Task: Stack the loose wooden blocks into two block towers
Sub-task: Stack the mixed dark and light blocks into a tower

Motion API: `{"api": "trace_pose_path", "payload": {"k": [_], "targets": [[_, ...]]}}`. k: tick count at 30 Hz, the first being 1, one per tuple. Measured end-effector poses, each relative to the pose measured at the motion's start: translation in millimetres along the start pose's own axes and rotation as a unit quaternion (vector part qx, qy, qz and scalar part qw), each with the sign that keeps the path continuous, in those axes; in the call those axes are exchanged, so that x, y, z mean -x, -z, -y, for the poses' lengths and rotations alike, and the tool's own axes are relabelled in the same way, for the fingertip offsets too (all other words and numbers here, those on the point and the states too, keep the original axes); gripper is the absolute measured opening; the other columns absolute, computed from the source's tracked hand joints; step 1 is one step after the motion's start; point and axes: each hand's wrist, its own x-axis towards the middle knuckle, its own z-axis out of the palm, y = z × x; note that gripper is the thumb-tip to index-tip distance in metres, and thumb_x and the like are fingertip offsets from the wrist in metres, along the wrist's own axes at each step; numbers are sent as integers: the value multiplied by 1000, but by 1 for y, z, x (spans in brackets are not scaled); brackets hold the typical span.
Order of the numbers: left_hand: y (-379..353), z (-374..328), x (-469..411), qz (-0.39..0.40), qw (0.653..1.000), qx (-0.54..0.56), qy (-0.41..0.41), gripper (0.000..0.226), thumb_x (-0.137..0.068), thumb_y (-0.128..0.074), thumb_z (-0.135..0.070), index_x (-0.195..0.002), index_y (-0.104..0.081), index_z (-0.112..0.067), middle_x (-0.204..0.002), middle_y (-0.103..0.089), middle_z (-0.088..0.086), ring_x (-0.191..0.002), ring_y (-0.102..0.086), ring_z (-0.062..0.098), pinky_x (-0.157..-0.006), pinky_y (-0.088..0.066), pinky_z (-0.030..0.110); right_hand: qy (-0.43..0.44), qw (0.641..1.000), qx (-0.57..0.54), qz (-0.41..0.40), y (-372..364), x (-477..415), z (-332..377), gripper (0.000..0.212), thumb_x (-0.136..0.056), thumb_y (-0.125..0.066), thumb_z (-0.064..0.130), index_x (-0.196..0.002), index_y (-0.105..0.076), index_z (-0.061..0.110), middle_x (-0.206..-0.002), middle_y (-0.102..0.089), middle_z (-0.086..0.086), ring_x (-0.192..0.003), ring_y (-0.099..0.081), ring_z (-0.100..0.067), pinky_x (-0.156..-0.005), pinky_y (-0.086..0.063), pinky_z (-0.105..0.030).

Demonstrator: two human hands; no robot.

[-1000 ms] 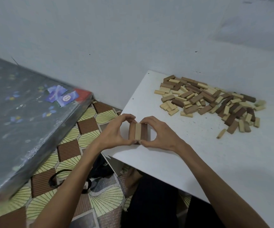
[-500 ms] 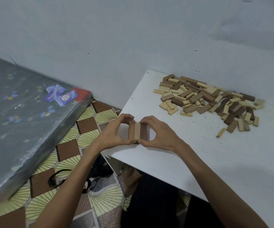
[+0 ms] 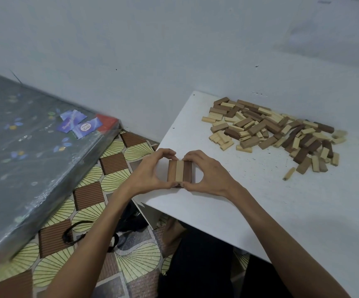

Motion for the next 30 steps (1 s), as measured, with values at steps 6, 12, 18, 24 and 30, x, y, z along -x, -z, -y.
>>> {"api": "trace_pose_path", "payload": {"k": [6, 12, 18, 24, 30], "targets": [[-3, 1, 0, 0, 1000, -6, -1, 82, -65, -90, -50, -135, -51, -30, -126, -63, -18, -124, -56, 7, -106, -44, 33, 0, 1000, 5, 3, -1, 1, -1, 69, -74, -78, 57, -132, -55, 26, -135, -49, 16, -113, -57, -8, -88, -55, -36], [-3, 4, 1, 5, 1000, -6, 0, 82, -66, -88, -49, -136, -50, -31, -128, -62, -18, -124, -55, 6, -102, -41, 27, -6, 1000, 10, 4, -2, 0, -1, 70, -74, -77, 59, -132, -55, 27, -136, -47, 18, -113, -57, -7, -88, -55, -36], [-3, 2, 3, 12, 1000, -3, -1, 86, -67, -85, -54, -141, -48, -31, -131, -60, -19, -127, -54, 8, -105, -42, 32, -17, 1000, 8, 11, -2, 2, 1, 73, -76, -77, 57, -137, -51, 28, -138, -45, 19, -117, -54, -5, -89, -55, -36], [-1, 2, 5, 20, 1000, -6, 2, 90, -69, -86, -52, -145, -45, -30, -137, -58, -22, -131, -52, 5, -111, -41, 39, -43, 998, -16, 41, 1, 5, 2, 95, -74, -79, 59, -152, -31, 33, -151, -34, 18, -131, -49, -9, -98, -52, -39], [2, 9, 7, 32, 999, -6, 12, 96, -70, -91, -41, -150, -39, -30, -144, -55, -19, -138, -49, 9, -117, -38, 47, -50, 996, -34, 60, 3, 10, -4, 98, -73, -82, 55, -153, -30, 31, -152, -32, 19, -134, -44, -5, -106, -48, -38]]}}
